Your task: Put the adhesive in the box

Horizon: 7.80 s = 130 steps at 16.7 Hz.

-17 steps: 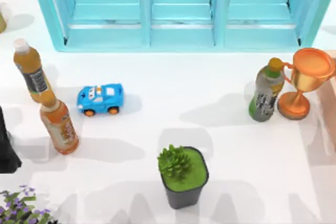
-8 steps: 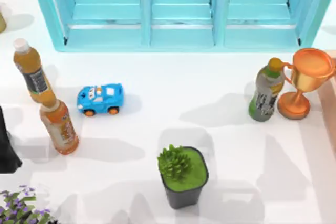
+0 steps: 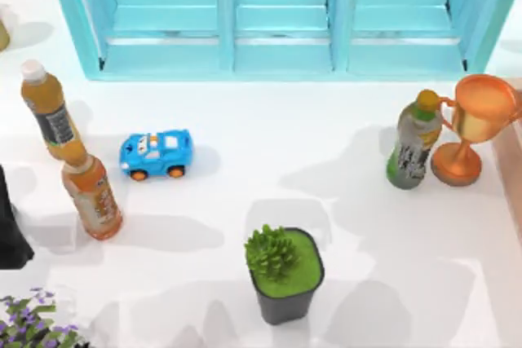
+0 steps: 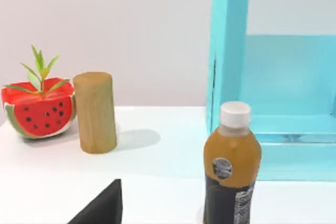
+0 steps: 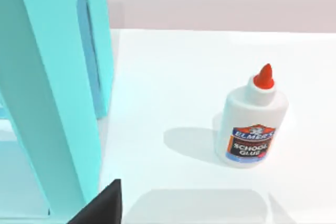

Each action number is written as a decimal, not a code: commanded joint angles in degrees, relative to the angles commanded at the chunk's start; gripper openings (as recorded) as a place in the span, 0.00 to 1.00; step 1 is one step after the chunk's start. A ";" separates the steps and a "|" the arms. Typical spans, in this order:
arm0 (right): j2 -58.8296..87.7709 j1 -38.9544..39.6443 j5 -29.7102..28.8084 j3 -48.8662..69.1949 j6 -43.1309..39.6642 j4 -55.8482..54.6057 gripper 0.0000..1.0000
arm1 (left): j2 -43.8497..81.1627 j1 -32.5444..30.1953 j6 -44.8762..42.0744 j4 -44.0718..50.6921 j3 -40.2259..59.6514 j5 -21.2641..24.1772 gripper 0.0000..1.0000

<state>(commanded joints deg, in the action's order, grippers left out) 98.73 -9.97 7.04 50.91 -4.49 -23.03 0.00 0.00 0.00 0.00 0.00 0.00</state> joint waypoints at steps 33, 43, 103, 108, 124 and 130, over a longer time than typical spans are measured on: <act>43.52 -0.75 0.06 38.28 -0.48 -1.03 1.00 | 0.00 0.00 0.00 0.00 0.00 0.00 1.00; 43.52 -0.75 0.06 38.28 -0.48 -1.03 0.55 | 0.00 0.00 0.00 0.00 0.00 0.00 1.00; 3.84 -38.13 44.67 17.32 -83.01 77.86 0.00 | 0.00 0.00 0.00 0.00 0.00 0.00 1.00; 1.99 -40.96 53.61 11.87 -95.64 83.32 0.00 | 0.00 0.00 0.00 0.00 0.00 0.00 1.00; 1.92 -37.13 54.40 7.00 -88.26 71.94 0.00 | 0.00 0.00 0.00 0.00 0.00 0.00 1.00; 1.97 -34.50 54.44 4.00 -82.42 63.67 0.00 | 0.00 0.00 0.00 0.00 0.00 0.00 1.00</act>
<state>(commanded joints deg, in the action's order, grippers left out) 100.70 -44.47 61.49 54.91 -86.91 40.63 0.00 0.00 0.00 0.00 0.00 0.00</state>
